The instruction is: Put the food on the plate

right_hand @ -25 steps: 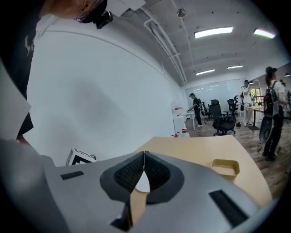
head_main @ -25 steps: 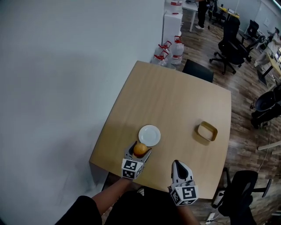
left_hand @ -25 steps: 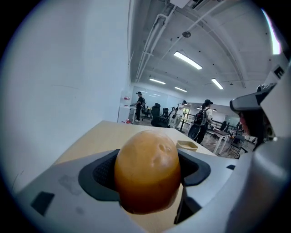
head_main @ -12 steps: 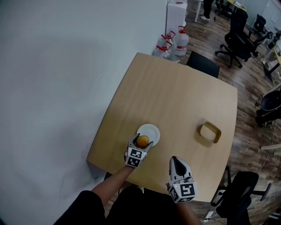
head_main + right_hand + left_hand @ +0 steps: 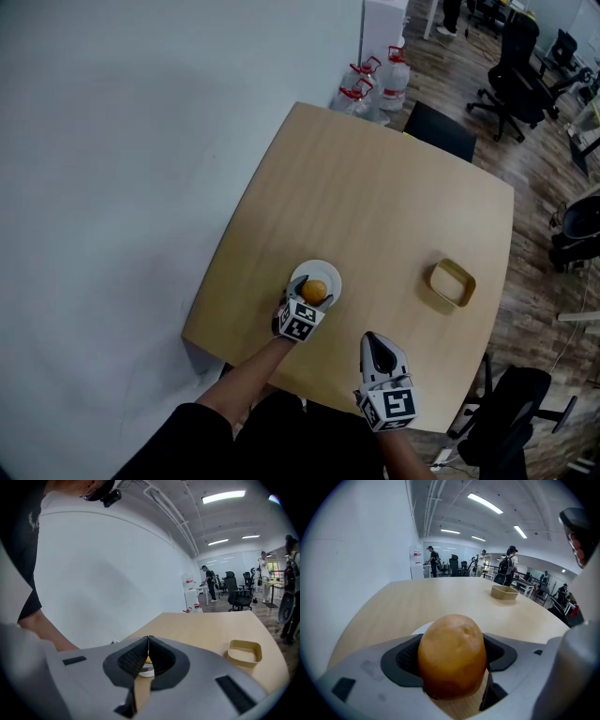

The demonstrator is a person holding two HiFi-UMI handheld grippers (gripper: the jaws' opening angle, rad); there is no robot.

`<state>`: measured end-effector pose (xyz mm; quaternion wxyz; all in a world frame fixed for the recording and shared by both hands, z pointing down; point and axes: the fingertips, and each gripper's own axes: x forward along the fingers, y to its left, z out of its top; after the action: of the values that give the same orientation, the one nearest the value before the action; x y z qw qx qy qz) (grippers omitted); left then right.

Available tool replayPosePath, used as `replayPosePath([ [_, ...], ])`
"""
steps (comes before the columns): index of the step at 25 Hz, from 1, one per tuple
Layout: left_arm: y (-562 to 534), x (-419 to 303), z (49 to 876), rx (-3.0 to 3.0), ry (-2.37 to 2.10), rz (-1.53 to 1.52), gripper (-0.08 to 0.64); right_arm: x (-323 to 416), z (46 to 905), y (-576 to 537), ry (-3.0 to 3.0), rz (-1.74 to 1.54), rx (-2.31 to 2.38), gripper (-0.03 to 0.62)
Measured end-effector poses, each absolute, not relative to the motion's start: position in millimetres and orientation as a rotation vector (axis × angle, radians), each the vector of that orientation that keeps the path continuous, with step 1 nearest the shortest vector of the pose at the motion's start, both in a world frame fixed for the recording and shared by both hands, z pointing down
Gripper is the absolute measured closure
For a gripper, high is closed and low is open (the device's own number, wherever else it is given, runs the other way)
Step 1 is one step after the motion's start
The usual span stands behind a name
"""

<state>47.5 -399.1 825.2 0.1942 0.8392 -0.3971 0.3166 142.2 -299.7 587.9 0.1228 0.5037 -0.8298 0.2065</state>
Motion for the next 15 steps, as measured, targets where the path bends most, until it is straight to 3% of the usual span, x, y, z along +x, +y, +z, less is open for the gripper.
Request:
replayPosePath([
  [15,-397,55,854,2.344,-0.986,1.011,0.225,159,598,-290,-2.373,0.627,1.504,0.531],
])
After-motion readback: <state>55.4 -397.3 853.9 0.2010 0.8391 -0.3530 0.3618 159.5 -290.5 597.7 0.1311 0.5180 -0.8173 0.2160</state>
